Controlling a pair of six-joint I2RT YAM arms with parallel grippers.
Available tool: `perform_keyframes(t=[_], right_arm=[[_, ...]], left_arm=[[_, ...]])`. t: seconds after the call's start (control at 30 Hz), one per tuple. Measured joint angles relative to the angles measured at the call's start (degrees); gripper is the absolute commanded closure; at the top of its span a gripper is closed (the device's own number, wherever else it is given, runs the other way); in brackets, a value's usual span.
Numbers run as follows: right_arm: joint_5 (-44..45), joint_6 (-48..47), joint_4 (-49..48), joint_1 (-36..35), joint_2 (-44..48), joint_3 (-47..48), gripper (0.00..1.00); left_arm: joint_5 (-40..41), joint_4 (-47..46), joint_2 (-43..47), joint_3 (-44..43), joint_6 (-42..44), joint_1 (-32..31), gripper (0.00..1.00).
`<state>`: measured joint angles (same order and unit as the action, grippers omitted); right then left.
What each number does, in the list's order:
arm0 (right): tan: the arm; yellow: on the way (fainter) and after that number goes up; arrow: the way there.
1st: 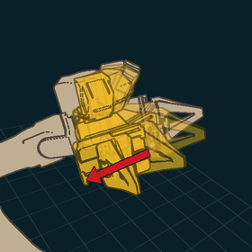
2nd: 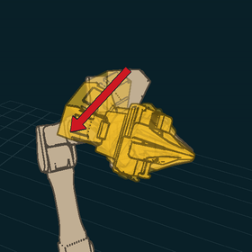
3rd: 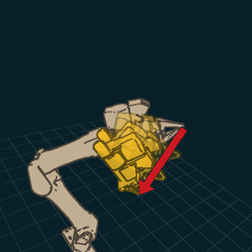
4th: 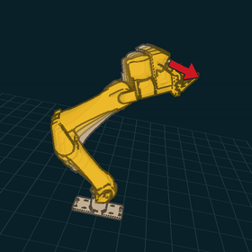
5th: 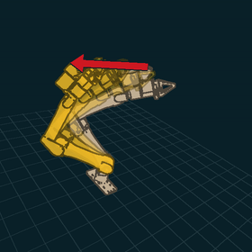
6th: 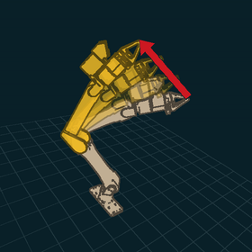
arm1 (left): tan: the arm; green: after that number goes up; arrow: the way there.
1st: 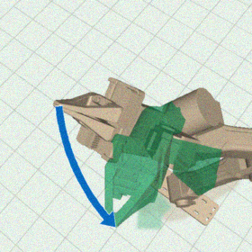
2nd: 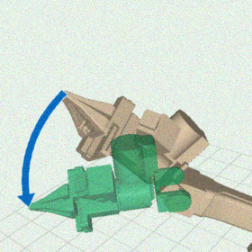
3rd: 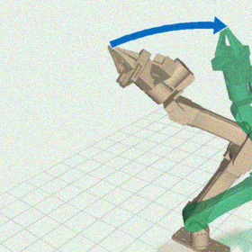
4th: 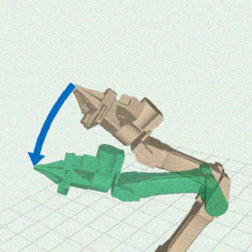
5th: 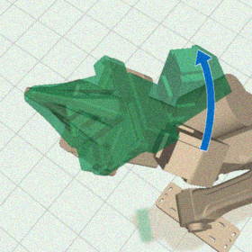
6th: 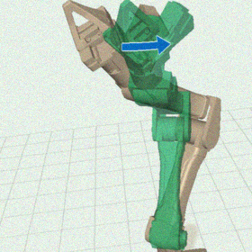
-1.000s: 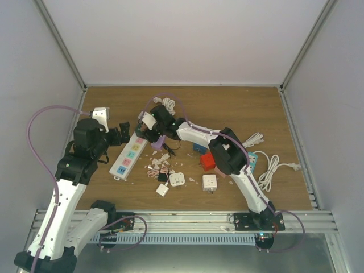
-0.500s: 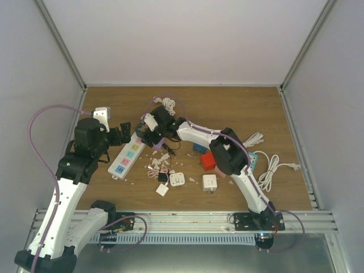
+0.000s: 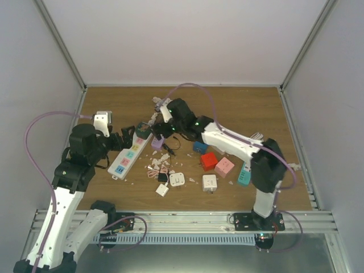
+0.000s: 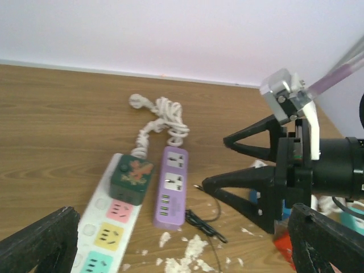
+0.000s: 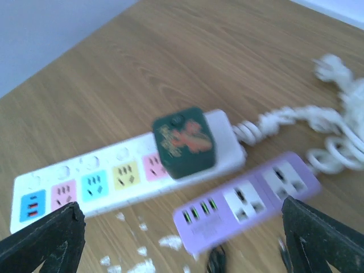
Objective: Insert the plug
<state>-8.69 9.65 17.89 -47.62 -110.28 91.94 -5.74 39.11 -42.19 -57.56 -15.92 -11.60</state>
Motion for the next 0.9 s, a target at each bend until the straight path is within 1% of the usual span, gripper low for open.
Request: perform_keyframes(t=[0.1, 0.23, 0.33, 0.43, 0.57, 0.7, 0.83, 0.9], right_arm=[[6.6, 4.5, -1.2, 0.0, 8.8, -9.6, 0.04], [16.1, 11.6, 0.9, 0.1, 18.2, -20.5, 0.03], [20.5, 17.1, 3.6, 0.5, 23.1, -27.0, 0.01], [23.1, 22.9, 6.3, 1.2, 25.5, -31.0, 0.01], [25.1, 32.5, 8.8, 2.2, 25.0, -32.9, 0.02], [26.6, 41.4, 11.6, 2.4, 19.5, -29.2, 0.02], [29.7, 48.8, 15.5, 2.4, 14.2, -24.8, 0.06], [31.2, 51.8, 16.9, 2.4, 13.0, -24.2, 0.11]], left_arm=[[-4.9, -1.4, 2.2, 2.1, 0.0, 0.0, 0.01], [-12.8, -3.8, 5.0, 6.3, -0.7, 0.0, 0.01], [-18.6, -6.3, 6.5, 9.2, -2.2, 0.0, 0.01], [-22.8, -9.2, 7.2, 11.8, -4.1, 0.0, 0.01], [-25.8, -12.3, 7.8, 15.2, -7.0, 0.0, 0.01], [-27.1, -13.9, 7.8, 17.4, -9.8, 0.0, 0.01], [-27.3, -14.6, 7.8, 18.4, -11.5, 0.0, 0.01], [-27.3, -14.7, 7.8, 18.6, -11.7, 0.0, 0.01]])
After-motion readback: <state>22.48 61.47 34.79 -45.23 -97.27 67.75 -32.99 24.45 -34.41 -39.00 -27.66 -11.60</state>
